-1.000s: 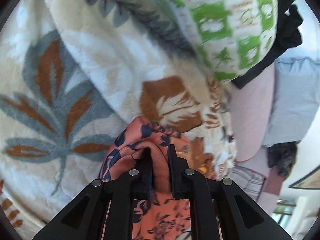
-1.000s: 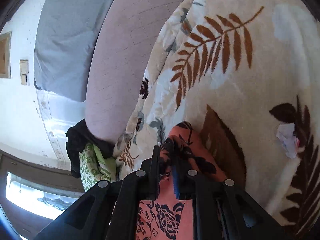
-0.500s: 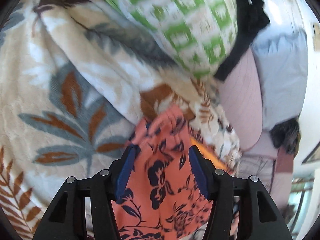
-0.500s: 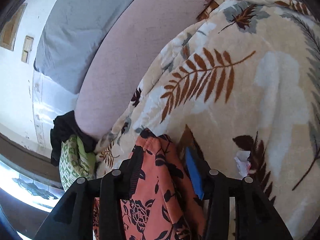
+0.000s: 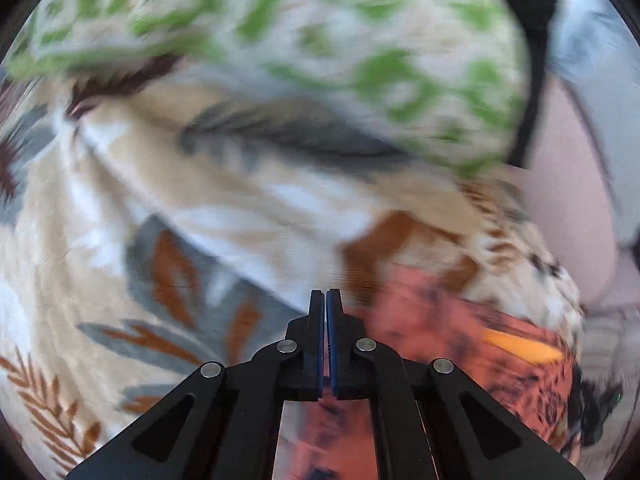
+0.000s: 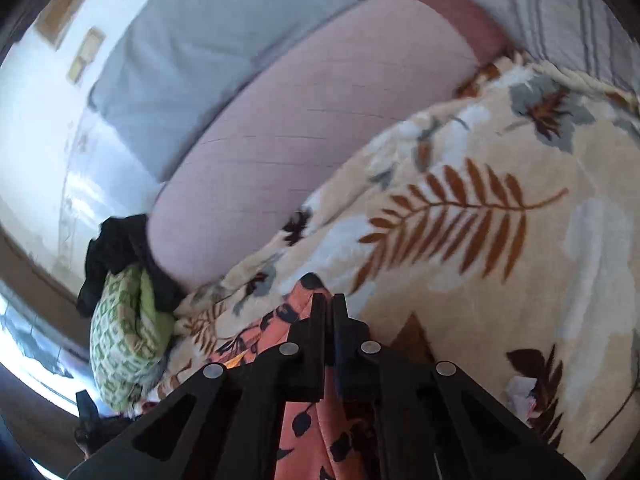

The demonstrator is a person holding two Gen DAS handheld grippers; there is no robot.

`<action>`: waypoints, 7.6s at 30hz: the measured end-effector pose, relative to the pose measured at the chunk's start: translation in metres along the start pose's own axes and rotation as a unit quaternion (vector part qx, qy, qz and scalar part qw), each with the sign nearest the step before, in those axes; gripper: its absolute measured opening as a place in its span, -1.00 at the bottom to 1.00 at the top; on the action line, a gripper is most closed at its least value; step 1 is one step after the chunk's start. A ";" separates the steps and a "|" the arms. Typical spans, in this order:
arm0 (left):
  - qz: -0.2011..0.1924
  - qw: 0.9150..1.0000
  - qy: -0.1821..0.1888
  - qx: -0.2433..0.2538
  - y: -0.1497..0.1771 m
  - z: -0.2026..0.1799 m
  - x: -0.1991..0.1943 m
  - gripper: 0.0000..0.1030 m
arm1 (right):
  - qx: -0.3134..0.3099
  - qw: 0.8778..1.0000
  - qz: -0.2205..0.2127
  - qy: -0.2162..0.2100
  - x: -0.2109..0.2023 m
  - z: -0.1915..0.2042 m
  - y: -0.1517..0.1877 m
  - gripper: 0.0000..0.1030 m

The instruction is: Fold small clothes

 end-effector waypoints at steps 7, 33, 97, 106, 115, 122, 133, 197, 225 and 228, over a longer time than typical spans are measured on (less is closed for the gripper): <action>0.018 0.994 0.100 -0.032 0.006 0.013 -0.012 -0.80 | -0.017 1.000 -0.022 0.010 -0.016 -0.008 0.019 -0.87; 0.010 0.986 0.114 0.119 0.035 -0.031 0.010 -0.90 | -0.488 0.866 0.109 -0.033 0.079 0.271 0.170 -0.91; 0.099 0.966 0.193 -0.139 0.186 0.132 -0.072 -0.81 | 0.038 0.996 0.076 -0.028 -0.120 -0.044 0.176 -0.68; -0.001 0.990 0.131 0.054 0.138 0.095 -0.147 0.09 | 0.000 1.000 -0.002 -0.012 -0.141 -0.024 0.096 -0.08; 0.032 0.993 0.040 0.108 0.046 -0.021 -0.068 0.09 | -0.042 0.998 0.038 0.020 -0.032 0.027 0.052 0.08; 0.037 0.982 -0.021 0.183 0.022 -0.068 -0.009 -0.81 | -0.141 0.989 0.034 -0.001 -0.009 0.063 0.045 -0.89; 0.029 0.997 0.067 0.030 0.001 -0.030 -0.019 -0.79 | -0.072 0.997 0.000 0.041 -0.021 0.024 0.040 -0.56; 0.101 0.985 0.138 0.003 0.087 0.061 -0.096 -0.05 | -0.381 0.923 0.050 -0.004 -0.110 0.157 0.294 0.34; 0.110 0.983 0.126 0.074 0.101 -0.066 -0.092 -0.71 | -0.308 0.950 0.020 0.038 -0.058 0.086 0.225 0.68; 0.102 0.980 0.141 0.096 0.111 -0.106 -0.113 -0.71 | -0.300 0.954 0.018 0.023 -0.059 0.084 0.224 0.71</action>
Point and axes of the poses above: each gripper's, at about its wrist camera, not at the fingertips, and x roughly the way its jaws point, z to its left, y to its underside, the point moved 4 cm from there along x, roughly the way its jaws point, and after that the axes turned 3 degrees about -z, right-handed, at the moved point
